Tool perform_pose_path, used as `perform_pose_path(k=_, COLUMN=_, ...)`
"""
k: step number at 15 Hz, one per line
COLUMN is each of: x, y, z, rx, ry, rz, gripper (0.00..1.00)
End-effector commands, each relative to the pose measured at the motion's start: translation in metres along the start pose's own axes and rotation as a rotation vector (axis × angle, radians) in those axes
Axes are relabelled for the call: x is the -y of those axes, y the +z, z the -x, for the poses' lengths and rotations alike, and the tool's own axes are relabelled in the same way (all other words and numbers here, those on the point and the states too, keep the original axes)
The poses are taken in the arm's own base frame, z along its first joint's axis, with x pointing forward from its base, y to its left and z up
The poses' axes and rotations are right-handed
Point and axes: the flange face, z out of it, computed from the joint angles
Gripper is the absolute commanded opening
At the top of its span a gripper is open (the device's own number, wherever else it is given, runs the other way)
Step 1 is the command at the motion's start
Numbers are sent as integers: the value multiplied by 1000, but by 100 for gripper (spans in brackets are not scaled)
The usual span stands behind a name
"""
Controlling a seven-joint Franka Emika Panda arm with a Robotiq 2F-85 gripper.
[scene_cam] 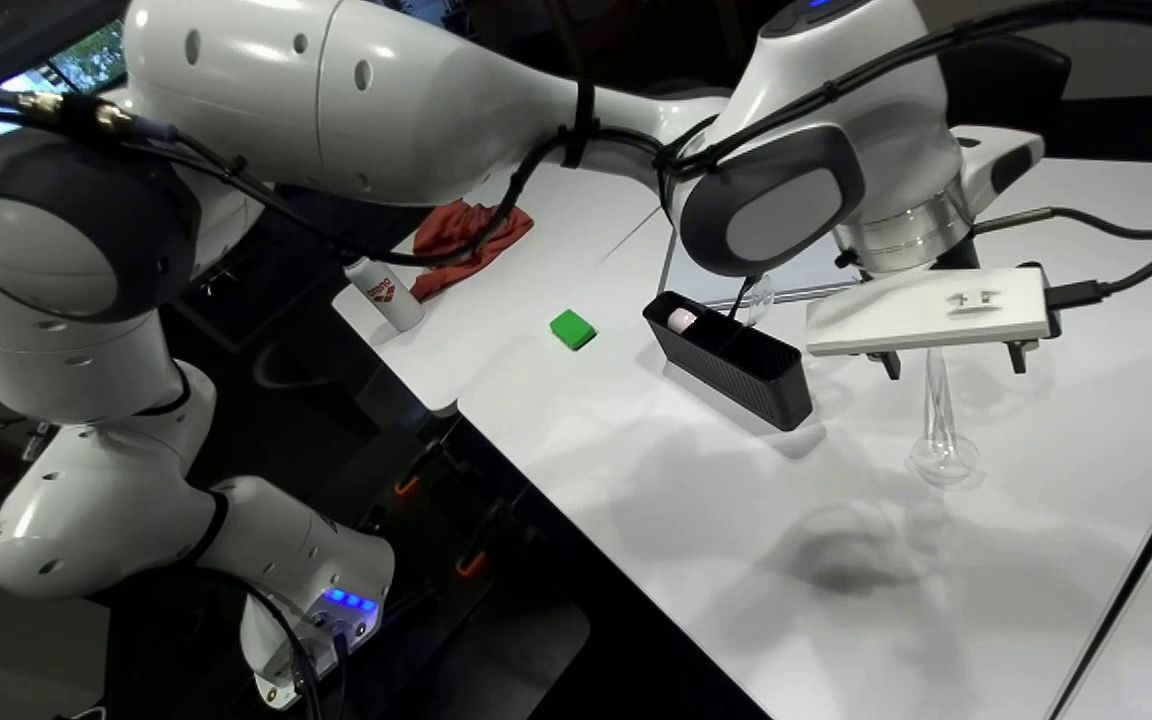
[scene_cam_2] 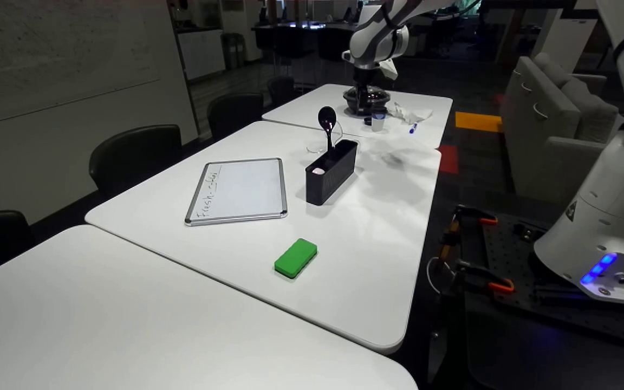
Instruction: Put the black spoon in the black cutlery holder, put the clear spoon in the cutlery holder, move the cutlery holder to the right side of the table
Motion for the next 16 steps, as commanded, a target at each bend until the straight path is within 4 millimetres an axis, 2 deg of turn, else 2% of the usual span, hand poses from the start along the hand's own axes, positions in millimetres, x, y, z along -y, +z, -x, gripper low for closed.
perform_pose_path(k=1, x=1, y=25, z=-19, rx=-13, ry=-136, rz=32, gripper=100)
perform_pose_path(k=8, x=7, y=76, z=-30, rx=-81, ry=-320, rz=-20, gripper=100)
perform_pose_path(k=16, x=11, y=119, z=-31, rx=-84, ry=-384, rz=-50, gripper=100)
